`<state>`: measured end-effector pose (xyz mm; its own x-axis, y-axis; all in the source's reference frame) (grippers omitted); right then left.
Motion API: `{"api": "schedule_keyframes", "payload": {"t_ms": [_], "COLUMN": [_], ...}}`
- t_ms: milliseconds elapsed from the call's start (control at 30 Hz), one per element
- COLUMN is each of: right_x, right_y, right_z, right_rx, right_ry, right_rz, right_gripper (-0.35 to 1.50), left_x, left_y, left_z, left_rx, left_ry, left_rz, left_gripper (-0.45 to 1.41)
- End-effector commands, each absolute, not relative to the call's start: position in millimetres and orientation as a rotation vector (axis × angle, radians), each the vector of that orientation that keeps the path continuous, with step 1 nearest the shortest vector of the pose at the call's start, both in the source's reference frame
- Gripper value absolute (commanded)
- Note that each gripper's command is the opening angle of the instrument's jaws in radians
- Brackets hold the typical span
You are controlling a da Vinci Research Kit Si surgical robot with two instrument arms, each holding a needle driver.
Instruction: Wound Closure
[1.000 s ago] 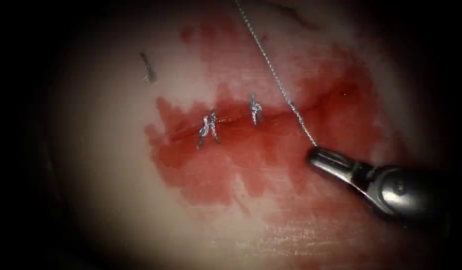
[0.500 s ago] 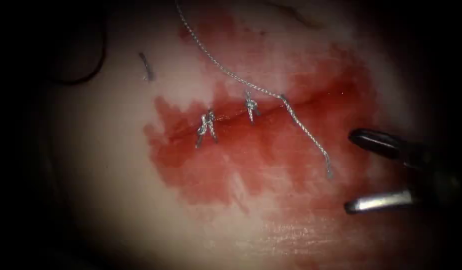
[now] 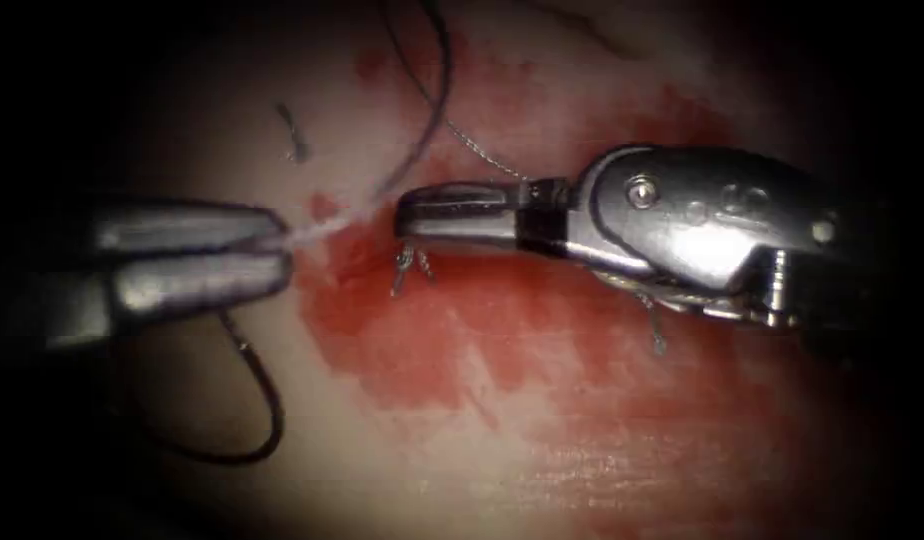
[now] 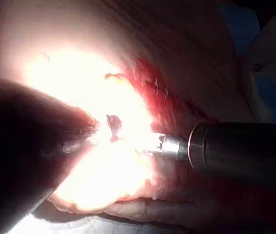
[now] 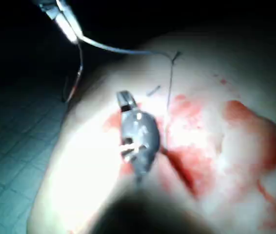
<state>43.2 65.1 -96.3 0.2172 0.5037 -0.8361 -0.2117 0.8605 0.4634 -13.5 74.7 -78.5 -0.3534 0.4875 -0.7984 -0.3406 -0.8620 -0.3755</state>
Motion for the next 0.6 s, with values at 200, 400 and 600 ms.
{"api": "schedule_keyframes", "payload": {"t_ms": [200, 400, 600], "right_x": [44.0, 41.0, 38.6], "right_y": [69.0, 72.2, 73.5], "right_z": [-94, -96, -96], "right_rx": [0.311, 0.414, 0.505], "right_ry": [1.338, 1.445, 1.521], "right_rz": [0.434, 0.355, 0.243], "right_gripper": [-0.35, -0.35, -0.35], "left_x": [-17.6, -21.4, -23.2], "left_y": [72.6, 73.2, 75.0], "left_z": [-75, -68, -61], "left_rx": [-1.363, -1.318, -1.271], "left_ry": [-0.220, -0.219, -0.242], "left_rz": [2.252, 2.273, 2.263], "left_gripper": [-0.35, -0.35, -0.35]}}
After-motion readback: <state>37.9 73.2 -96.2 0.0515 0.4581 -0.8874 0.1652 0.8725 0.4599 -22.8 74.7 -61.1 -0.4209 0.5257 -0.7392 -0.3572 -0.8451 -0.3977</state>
